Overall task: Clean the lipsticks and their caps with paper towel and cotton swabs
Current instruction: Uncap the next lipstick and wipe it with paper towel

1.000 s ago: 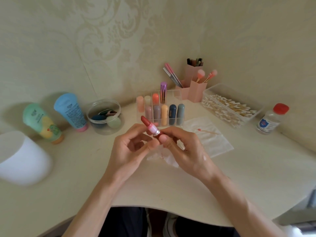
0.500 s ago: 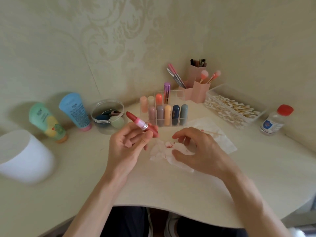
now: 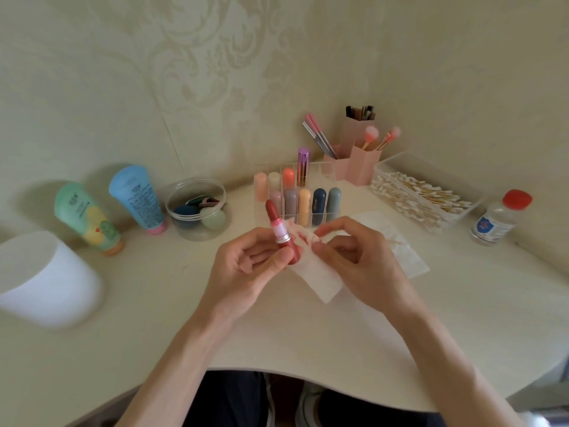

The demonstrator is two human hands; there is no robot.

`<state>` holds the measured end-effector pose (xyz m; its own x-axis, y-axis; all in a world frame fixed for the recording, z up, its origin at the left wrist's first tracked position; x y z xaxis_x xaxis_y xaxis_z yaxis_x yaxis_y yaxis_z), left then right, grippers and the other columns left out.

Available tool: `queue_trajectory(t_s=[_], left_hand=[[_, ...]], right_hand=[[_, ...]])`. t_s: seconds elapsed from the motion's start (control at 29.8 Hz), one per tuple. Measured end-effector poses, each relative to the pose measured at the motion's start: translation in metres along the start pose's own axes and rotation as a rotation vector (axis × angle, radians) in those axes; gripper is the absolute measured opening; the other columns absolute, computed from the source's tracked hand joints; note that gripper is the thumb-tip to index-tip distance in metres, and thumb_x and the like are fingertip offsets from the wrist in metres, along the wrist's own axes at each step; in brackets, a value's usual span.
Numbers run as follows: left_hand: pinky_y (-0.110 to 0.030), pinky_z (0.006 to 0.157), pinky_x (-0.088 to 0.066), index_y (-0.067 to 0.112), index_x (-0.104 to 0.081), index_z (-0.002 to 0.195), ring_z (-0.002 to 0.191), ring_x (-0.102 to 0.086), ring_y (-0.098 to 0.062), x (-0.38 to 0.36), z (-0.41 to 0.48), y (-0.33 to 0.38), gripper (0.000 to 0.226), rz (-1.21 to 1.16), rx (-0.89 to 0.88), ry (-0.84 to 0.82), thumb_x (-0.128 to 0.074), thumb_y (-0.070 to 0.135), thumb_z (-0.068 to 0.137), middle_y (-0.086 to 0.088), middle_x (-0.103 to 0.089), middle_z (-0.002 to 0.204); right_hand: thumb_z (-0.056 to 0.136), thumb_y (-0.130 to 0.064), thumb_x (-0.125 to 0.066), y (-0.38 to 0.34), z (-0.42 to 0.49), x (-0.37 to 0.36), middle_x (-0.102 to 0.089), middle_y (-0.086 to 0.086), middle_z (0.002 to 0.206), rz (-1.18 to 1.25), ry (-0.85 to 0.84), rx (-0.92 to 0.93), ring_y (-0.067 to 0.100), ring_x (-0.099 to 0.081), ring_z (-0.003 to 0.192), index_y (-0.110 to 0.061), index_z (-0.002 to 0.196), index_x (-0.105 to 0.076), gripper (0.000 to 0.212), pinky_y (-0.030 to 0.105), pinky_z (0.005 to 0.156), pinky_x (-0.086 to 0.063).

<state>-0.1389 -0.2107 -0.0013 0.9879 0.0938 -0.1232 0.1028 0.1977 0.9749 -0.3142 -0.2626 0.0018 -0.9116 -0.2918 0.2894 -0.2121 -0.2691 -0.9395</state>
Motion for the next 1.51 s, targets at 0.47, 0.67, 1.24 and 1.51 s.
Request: queue_trajectory(t_s=[0.47,0.67,1.24,1.51], left_hand=[[-0.025,0.079,-0.054,-0.004,-0.072,0.106,0.088,-0.072,-0.019,0.011,0.0,0.005,0.024,-0.015,-0.033,0.094,-0.069,0.015,0.091,-0.01,-0.077,0.092],[-0.031,0.068,-0.055,0.003,-0.075,0.112,0.078,-0.07,-0.023,0.01,0.0,0.0,0.025,-0.018,0.001,0.091,-0.07,0.014,0.09,-0.013,-0.077,0.092],[-0.021,0.06,-0.054,0.0,-0.075,0.097,0.063,-0.067,-0.014,0.005,0.001,-0.012,0.025,-0.008,0.054,0.043,-0.075,0.014,0.076,-0.007,-0.077,0.08],[-0.021,0.066,-0.056,0.0,-0.075,0.097,0.075,-0.074,-0.016,0.005,0.002,-0.011,0.027,0.015,0.039,0.051,-0.078,0.015,0.075,-0.007,-0.079,0.086]], right_hand=[[0.085,-0.008,-0.085,0.007,-0.002,-0.007,-0.078,-0.012,0.082,0.019,-0.073,-0.075,0.008,-0.075,0.076,-0.02,0.097,-0.081,0.017,0.018,0.073,-0.055],[0.086,-0.027,-0.08,-0.011,0.001,0.013,-0.073,-0.003,0.107,-0.035,0.073,0.157,0.015,-0.071,0.099,-0.025,0.094,-0.079,0.009,0.027,0.086,-0.055],[0.089,-0.013,-0.083,-0.021,-0.007,-0.009,-0.076,0.0,0.087,0.154,0.199,0.174,0.034,-0.07,0.067,-0.019,0.094,-0.07,0.015,0.048,0.059,-0.055],[0.082,-0.026,-0.087,-0.019,-0.01,-0.012,-0.08,-0.005,0.092,0.144,0.174,0.109,0.016,-0.077,0.085,-0.017,0.102,-0.08,0.024,0.02,0.072,-0.058]])
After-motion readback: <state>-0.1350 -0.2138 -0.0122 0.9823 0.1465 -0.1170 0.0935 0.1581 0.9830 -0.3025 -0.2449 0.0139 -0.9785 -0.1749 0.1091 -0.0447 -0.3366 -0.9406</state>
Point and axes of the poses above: each hand's wrist, its own z-axis towards the middle knuckle, its own x-axis out of the back of the hand, y = z × x, the point moved 10 cm from there along z, towards the middle knuckle
